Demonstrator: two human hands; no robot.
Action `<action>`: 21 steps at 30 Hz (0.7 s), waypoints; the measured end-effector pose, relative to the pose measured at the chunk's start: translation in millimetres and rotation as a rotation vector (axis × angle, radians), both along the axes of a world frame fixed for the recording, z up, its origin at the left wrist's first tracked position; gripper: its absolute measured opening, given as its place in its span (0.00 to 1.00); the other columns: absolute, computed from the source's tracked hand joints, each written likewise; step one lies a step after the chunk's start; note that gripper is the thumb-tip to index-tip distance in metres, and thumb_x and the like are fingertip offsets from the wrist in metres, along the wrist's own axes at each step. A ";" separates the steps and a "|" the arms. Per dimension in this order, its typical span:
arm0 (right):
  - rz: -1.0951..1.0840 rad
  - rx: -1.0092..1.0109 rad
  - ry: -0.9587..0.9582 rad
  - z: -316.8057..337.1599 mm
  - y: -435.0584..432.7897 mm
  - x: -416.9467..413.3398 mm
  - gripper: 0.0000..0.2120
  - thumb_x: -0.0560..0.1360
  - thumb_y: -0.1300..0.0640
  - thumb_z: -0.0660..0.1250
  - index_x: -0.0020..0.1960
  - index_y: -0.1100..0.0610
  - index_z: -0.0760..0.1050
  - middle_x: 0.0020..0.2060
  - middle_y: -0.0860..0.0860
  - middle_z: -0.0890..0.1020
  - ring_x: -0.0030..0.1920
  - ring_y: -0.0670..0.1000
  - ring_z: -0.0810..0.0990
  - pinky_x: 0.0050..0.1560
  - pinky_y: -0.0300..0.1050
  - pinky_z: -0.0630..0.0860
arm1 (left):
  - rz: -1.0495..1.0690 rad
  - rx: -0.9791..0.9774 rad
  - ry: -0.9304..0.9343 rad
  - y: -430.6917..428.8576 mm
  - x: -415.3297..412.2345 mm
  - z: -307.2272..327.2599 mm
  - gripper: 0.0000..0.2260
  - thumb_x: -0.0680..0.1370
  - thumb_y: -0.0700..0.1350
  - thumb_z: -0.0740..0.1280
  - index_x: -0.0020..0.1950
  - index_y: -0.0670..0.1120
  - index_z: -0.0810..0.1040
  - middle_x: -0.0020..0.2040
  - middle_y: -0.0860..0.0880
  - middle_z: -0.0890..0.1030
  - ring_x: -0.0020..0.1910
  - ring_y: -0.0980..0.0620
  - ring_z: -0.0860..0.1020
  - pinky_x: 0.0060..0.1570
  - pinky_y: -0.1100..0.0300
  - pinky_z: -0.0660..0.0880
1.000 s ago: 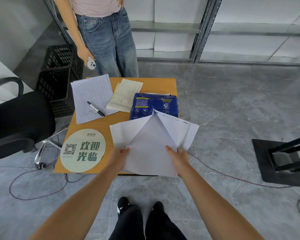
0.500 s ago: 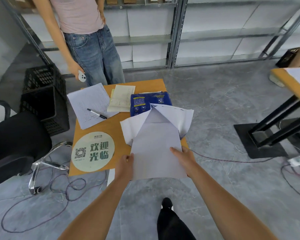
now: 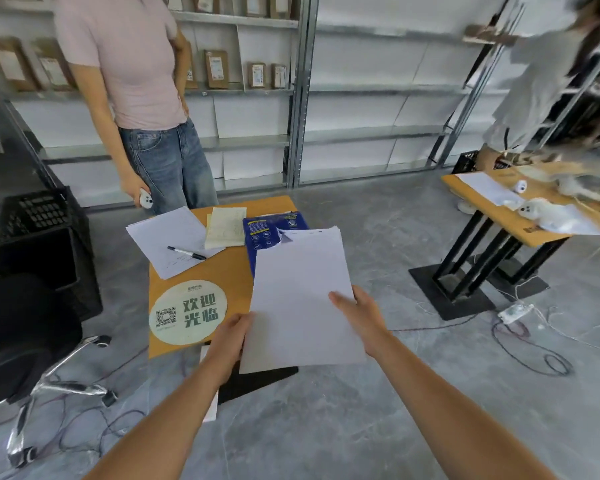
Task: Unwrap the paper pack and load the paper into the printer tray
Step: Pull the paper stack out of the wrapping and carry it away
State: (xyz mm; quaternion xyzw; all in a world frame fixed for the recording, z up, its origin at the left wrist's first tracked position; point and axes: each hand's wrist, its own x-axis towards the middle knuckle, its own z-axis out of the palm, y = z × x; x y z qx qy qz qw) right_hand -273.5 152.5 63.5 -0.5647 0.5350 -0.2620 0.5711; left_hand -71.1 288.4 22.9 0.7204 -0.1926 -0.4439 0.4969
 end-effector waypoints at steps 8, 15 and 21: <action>-0.157 -0.101 -0.185 70.0 32.4 -90.0 0.10 0.76 0.53 0.69 0.55 0.56 0.78 0.52 0.56 0.85 0.48 0.57 0.85 0.49 0.52 0.83 | -0.200 -0.296 -0.004 -36.5 -72.3 74.2 0.17 0.78 0.56 0.65 0.66 0.56 0.72 0.57 0.52 0.80 0.53 0.49 0.81 0.46 0.53 0.79; -0.317 -0.095 -0.260 119.8 99.6 -235.0 0.13 0.79 0.58 0.65 0.63 0.53 0.70 0.50 0.52 0.82 0.43 0.53 0.83 0.43 0.49 0.81 | -0.427 -0.409 0.151 -22.4 -208.3 108.7 0.15 0.77 0.44 0.69 0.62 0.51 0.74 0.51 0.50 0.83 0.44 0.52 0.82 0.38 0.58 0.78; -0.605 -0.146 -0.291 140.1 229.5 -388.1 0.14 0.79 0.60 0.64 0.64 0.57 0.70 0.49 0.52 0.82 0.41 0.50 0.83 0.37 0.43 0.83 | -0.789 -0.407 0.209 15.1 -358.6 129.2 0.18 0.76 0.43 0.70 0.65 0.48 0.75 0.54 0.47 0.84 0.41 0.54 0.85 0.33 0.62 0.79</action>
